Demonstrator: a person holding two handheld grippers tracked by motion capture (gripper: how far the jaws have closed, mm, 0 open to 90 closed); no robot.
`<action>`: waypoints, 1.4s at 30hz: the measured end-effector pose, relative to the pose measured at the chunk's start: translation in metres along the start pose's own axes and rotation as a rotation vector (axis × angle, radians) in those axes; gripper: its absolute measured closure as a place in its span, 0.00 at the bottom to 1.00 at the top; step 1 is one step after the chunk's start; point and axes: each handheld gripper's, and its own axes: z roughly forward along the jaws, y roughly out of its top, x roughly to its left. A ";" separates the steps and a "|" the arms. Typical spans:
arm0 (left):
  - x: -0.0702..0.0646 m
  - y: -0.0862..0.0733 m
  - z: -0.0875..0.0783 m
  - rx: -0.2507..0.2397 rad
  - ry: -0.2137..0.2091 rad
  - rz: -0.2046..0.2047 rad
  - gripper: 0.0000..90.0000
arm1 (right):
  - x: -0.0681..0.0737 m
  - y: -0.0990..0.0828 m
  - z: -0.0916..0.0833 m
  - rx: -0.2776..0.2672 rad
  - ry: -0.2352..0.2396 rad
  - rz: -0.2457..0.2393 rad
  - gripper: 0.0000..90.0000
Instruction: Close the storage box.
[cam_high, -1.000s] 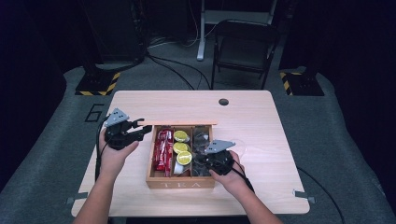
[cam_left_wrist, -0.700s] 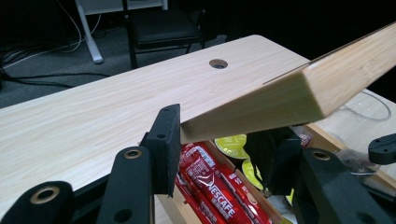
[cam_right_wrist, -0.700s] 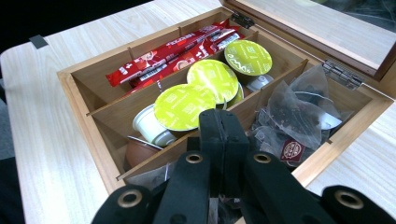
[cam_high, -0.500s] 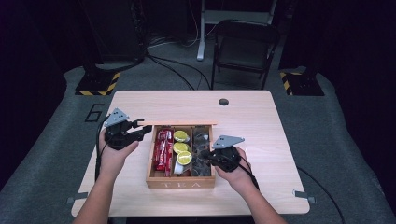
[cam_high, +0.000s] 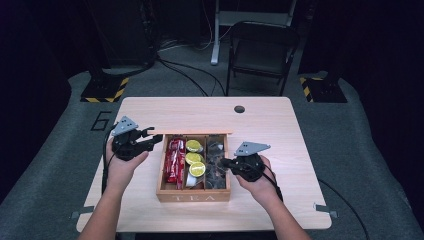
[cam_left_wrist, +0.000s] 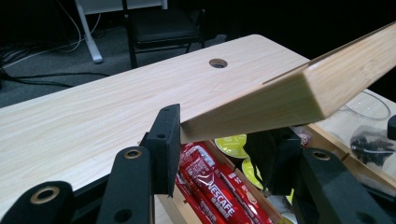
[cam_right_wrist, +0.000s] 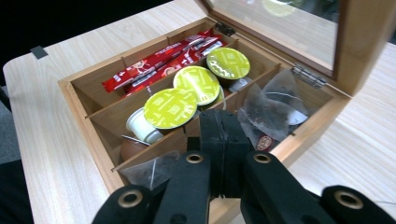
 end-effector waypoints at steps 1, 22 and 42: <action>0.000 0.000 0.000 0.000 0.000 0.000 0.62 | -0.002 0.000 -0.001 -0.003 -0.008 -0.006 1.00; 0.000 0.000 0.000 0.003 0.000 0.002 0.62 | -0.033 -0.003 -0.030 -0.024 -0.132 0.049 1.00; 0.000 0.000 0.000 0.004 0.000 0.003 0.62 | -0.056 -0.013 -0.046 -0.015 -0.229 0.080 1.00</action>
